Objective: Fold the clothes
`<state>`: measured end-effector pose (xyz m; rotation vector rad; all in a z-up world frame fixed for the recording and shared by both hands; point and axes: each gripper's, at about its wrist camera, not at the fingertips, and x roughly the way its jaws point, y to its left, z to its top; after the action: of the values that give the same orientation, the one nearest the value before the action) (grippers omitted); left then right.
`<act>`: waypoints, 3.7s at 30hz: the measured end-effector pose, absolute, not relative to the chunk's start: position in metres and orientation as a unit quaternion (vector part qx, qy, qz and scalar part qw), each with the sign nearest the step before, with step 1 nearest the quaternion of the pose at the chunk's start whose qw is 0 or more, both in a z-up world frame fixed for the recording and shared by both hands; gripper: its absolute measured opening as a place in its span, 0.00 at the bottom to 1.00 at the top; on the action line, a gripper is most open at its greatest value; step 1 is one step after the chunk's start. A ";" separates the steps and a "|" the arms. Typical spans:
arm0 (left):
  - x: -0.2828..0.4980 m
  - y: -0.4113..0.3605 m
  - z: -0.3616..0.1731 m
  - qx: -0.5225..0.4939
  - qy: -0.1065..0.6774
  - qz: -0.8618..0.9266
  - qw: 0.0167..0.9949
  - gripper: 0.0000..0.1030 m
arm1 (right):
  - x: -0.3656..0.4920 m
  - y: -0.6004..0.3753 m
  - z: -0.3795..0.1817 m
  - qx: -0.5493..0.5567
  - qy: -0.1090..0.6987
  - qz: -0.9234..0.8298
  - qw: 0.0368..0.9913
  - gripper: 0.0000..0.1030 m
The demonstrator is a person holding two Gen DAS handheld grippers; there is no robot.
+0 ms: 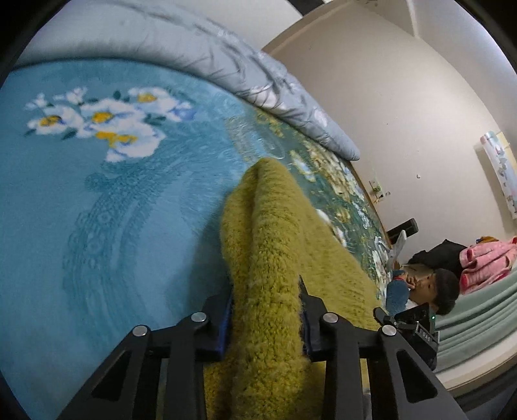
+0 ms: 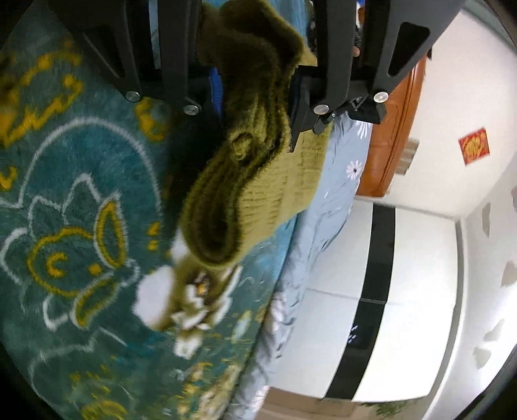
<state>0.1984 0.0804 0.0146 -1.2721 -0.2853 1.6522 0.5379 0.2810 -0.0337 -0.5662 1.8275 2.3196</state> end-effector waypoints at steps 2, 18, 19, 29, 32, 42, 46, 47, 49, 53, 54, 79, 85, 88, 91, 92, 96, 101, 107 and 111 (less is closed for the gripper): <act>0.216 0.074 0.026 -0.513 -0.106 0.691 0.498 0.32 | 0.547 0.274 -0.023 -0.190 0.595 0.779 0.058 0.32; 0.242 -0.090 0.192 -0.356 -0.139 0.783 0.491 0.32 | 0.470 0.193 0.129 -0.213 0.456 0.858 -0.105 0.32; 0.239 -0.107 0.206 -0.342 -0.139 0.793 0.484 0.32 | 0.454 0.183 0.144 -0.214 0.446 0.861 -0.122 0.32; 0.189 -0.302 0.307 -0.250 -0.141 0.886 0.364 0.32 | 0.255 0.033 0.246 -0.266 0.364 0.853 -0.263 0.32; 0.173 -0.361 0.312 -0.237 -0.159 0.902 0.324 0.32 | 0.212 -0.016 0.262 -0.285 0.347 0.844 -0.292 0.32; 0.104 -0.477 0.214 -0.272 -0.261 0.895 0.239 0.32 | 0.111 -0.118 0.197 -0.377 0.312 0.817 -0.304 0.32; 0.096 -0.503 0.167 -0.278 -0.315 0.874 0.245 0.33 | 0.095 -0.109 0.152 -0.402 0.341 0.795 -0.301 0.33; 0.096 -0.504 0.161 -0.274 -0.317 0.873 0.248 0.34 | 0.093 -0.105 0.145 -0.402 0.355 0.787 -0.306 0.33; 0.097 -0.502 0.151 -0.267 -0.316 0.875 0.253 0.36 | 0.088 -0.102 0.137 -0.401 0.361 0.783 -0.310 0.34; 0.089 -0.507 0.135 -0.265 -0.337 0.867 0.253 0.39 | 0.084 -0.101 0.130 -0.401 0.359 0.785 -0.307 0.36; 0.087 -0.508 0.131 -0.265 -0.343 0.865 0.253 0.39 | 0.084 -0.101 0.129 -0.403 0.361 0.784 -0.304 0.36; 0.202 -0.480 0.204 -0.232 -0.134 0.956 0.121 0.74 | 0.180 -0.084 0.175 -0.346 0.211 0.868 -0.288 0.46; 0.248 -0.490 0.186 -0.228 -0.107 0.961 0.112 0.89 | 0.213 -0.084 0.172 -0.332 0.199 0.877 -0.284 0.46; 0.259 -0.486 0.166 -0.244 -0.064 0.963 0.093 0.98 | 0.227 -0.094 0.164 -0.332 0.170 0.887 -0.273 0.47; 0.259 -0.488 0.145 -0.260 -0.065 0.960 0.084 0.99 | 0.233 -0.106 0.149 -0.347 0.162 0.883 -0.271 0.47; 0.258 -0.491 0.137 -0.267 -0.073 0.957 0.087 0.99 | 0.235 -0.110 0.143 -0.353 0.160 0.881 -0.270 0.47; 0.251 -0.500 0.107 -0.287 -0.106 0.948 0.088 1.00 | 0.242 -0.127 0.117 -0.377 0.148 0.877 -0.260 0.47; 0.240 -0.495 0.082 -0.308 -0.096 0.942 0.090 1.00 | 0.251 -0.151 0.085 -0.403 0.117 0.878 -0.231 0.47; 0.239 -0.481 0.075 -0.303 -0.062 0.945 0.102 1.00 | 0.255 -0.170 0.071 -0.404 0.097 0.889 -0.190 0.47; 0.244 -0.479 0.078 -0.288 -0.065 0.948 0.116 1.00 | 0.264 -0.181 0.076 -0.384 0.074 0.905 -0.171 0.47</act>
<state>0.2443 -0.4786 0.0781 -0.8436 -0.1913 2.7766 0.2642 -0.1805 0.0764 -1.3567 0.2609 3.1990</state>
